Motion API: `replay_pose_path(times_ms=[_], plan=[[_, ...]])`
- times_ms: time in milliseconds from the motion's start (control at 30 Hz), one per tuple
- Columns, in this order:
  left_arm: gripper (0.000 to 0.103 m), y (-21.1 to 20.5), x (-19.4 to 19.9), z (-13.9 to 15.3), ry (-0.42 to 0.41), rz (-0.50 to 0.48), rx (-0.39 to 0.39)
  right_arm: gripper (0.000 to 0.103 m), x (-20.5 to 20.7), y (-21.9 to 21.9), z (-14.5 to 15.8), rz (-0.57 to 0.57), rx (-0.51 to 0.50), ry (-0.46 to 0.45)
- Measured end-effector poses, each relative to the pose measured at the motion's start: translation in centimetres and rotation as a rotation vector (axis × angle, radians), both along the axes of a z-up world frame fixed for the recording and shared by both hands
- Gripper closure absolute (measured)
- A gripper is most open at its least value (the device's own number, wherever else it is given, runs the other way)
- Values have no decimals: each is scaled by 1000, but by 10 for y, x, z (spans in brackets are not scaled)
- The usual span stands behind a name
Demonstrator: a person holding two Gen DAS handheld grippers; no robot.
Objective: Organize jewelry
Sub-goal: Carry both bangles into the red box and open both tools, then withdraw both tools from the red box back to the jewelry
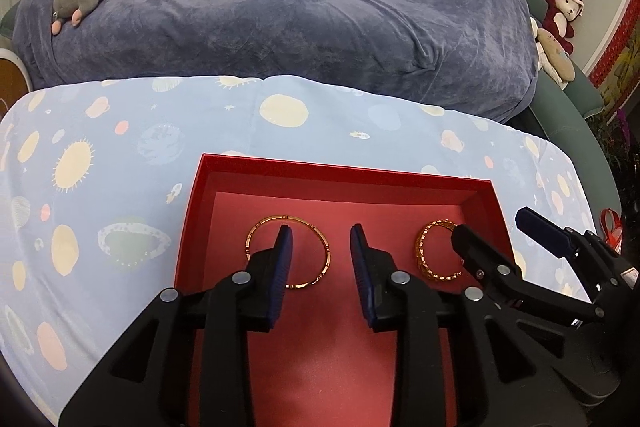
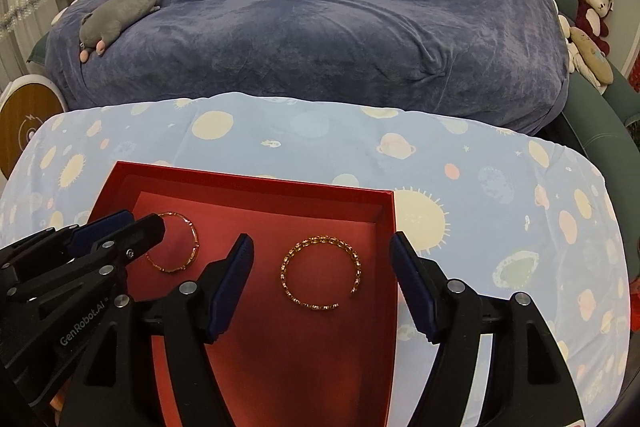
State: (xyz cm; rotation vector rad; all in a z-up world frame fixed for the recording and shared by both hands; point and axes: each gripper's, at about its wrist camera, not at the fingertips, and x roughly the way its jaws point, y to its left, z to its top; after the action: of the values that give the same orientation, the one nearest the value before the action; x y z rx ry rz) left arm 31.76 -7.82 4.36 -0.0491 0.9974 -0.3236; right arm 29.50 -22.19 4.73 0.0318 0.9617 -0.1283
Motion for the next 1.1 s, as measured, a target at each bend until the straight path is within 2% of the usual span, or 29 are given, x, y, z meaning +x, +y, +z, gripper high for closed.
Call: replay_pose_path(times_ms=[333,400,500,633,867,1100], plan=[[72,17,-54,49,-42,-29,-34,34,-56,13,50,25,21,-56],[63,25,-74,57,-58,-40,-30,27,-77,16,59,38,20,-68],[59,42,-109,63,-92,-26,-22,23,-117,15,65,33,8,-97],[59,66,-150,51,-58,-3,-7,23,-168,10,52,9,44,-63],[59,90,-215,9,14,48,45,23,-245,14,11,-32,71,13],[59,95,-253,-25,83,87,-18,23,-290,27,-20,-32,77,63]])
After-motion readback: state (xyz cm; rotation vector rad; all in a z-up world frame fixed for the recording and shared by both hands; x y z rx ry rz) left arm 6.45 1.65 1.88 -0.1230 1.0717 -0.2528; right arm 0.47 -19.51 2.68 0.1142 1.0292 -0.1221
